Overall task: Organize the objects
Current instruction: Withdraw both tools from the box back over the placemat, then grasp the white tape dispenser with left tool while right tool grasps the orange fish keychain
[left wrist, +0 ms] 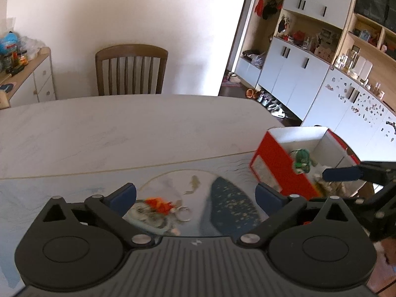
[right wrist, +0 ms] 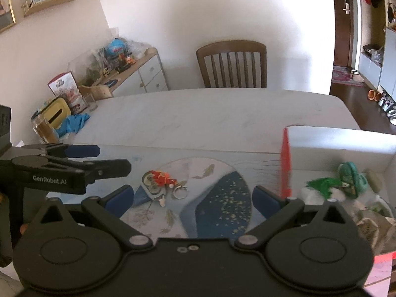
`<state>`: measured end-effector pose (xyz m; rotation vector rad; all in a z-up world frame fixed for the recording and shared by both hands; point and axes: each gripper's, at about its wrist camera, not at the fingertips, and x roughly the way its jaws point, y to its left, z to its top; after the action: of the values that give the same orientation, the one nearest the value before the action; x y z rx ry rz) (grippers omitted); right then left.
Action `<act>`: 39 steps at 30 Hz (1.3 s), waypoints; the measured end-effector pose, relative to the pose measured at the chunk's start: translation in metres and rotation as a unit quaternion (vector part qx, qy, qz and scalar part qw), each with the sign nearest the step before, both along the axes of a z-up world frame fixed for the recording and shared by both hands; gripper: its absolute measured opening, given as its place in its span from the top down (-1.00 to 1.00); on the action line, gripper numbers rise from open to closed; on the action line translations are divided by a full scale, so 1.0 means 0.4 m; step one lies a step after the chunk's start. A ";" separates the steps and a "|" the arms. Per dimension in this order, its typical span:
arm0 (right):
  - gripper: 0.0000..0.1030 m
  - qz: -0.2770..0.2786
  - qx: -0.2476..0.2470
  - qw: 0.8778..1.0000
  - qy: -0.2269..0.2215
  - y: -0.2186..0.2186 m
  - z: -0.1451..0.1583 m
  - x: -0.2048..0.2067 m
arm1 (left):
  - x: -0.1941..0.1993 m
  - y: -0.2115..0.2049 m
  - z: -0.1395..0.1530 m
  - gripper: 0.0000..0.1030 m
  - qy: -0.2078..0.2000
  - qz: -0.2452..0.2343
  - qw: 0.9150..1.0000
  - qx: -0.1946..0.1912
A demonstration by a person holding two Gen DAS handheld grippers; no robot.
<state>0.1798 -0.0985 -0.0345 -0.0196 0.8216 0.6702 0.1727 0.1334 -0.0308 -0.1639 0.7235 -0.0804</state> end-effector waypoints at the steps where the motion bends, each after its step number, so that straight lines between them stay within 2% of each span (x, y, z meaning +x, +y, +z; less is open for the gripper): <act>1: -0.98 0.000 -0.002 1.000 0.001 0.010 -0.005 0.003 | 0.000 0.013 -0.010 -1.00 0.003 0.001 1.000 0.003; 11: -0.97 -0.012 -0.045 0.998 0.030 0.128 -0.081 0.056 | -0.006 0.129 -0.134 -1.00 0.029 0.003 1.000 0.005; 17: -0.95 -0.014 -0.055 0.997 0.054 0.190 -0.125 0.101 | 0.021 0.143 -0.212 -1.00 0.031 -0.007 0.999 0.038; 22: -0.87 0.005 -0.080 0.995 0.062 0.249 -0.165 0.133 | 0.059 0.137 -0.272 -1.00 0.050 -0.024 0.998 0.044; 31: -0.69 0.049 -0.110 0.990 0.075 0.342 -0.218 0.164 | 0.114 0.112 -0.318 -1.00 0.049 -0.062 0.994 0.075; 39: -0.49 0.073 -0.126 0.985 0.087 0.412 -0.264 0.194 | 0.153 0.110 -0.346 -1.00 0.054 -0.076 0.994 0.061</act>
<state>0.2572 0.0662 -0.1401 -0.2564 1.0783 0.7090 0.2341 0.1776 -0.1692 0.0036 0.8458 -0.1731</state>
